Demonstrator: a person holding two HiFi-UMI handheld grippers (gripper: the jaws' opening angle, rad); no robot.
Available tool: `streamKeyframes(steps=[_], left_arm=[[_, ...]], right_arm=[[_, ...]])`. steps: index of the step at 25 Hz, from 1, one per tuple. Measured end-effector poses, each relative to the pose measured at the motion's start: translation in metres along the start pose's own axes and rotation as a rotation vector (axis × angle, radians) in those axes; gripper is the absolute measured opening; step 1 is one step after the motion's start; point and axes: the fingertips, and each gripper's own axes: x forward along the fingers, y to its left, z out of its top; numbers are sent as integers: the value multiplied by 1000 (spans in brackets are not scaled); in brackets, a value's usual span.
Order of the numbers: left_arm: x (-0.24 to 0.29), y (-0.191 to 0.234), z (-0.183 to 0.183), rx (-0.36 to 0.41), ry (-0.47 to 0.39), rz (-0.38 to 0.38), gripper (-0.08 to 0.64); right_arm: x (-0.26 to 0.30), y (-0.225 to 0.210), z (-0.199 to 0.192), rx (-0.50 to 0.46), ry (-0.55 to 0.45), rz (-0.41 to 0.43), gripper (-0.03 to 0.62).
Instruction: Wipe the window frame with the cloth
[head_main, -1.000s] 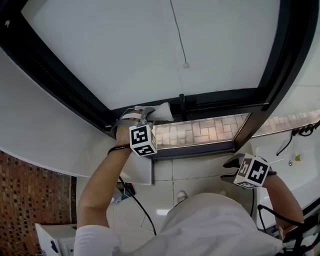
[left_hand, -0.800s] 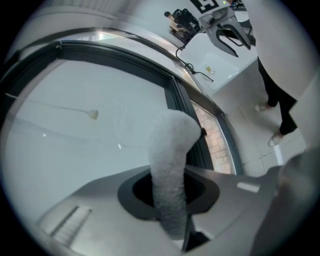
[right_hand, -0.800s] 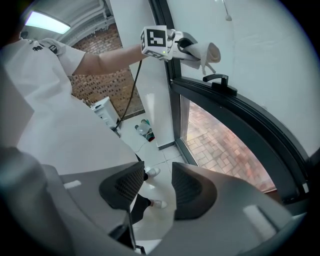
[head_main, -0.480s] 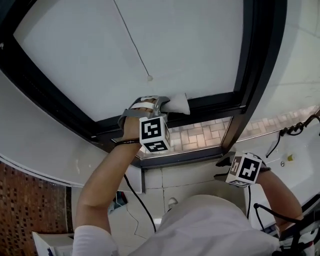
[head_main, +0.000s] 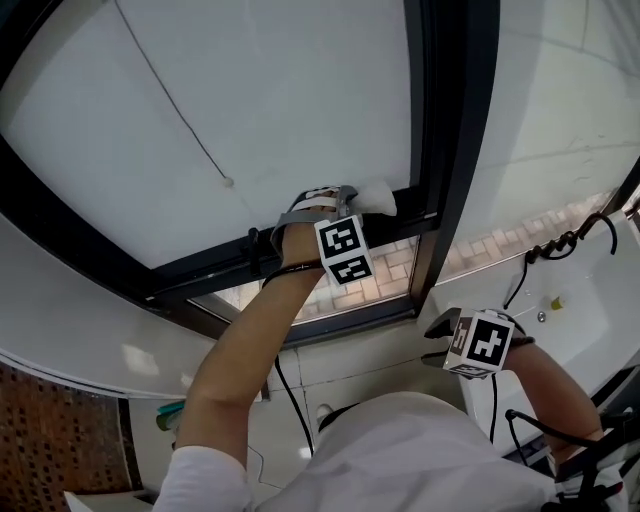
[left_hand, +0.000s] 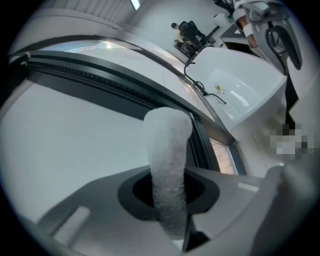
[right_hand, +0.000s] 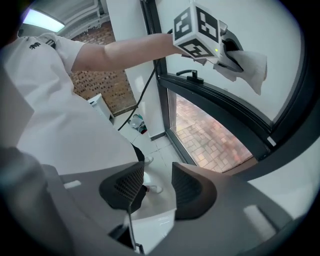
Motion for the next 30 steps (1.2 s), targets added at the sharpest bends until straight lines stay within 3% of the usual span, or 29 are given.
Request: streamKeyframes(steps=[4, 11, 15, 24, 28, 30], left_arm=[[49, -7, 17, -49, 50, 3, 89], [105, -26, 25, -59, 135, -2, 89], [118, -43, 31, -11, 155, -36, 89], [80, -91, 38, 74, 89, -126, 87], [50, -112, 38, 42, 53, -151, 87], [31, -121, 34, -21, 37, -159, 87]], right_arm=[[-10, -4, -25, 48, -10, -13, 176], [-22, -9, -66, 141, -33, -34, 176], [-23, -12, -85, 179, -44, -35, 176], [-12, -8, -82, 178, -99, 21, 176], [1, -9, -75, 174, -127, 33, 176], [12, -14, -73, 175, -137, 24, 176]])
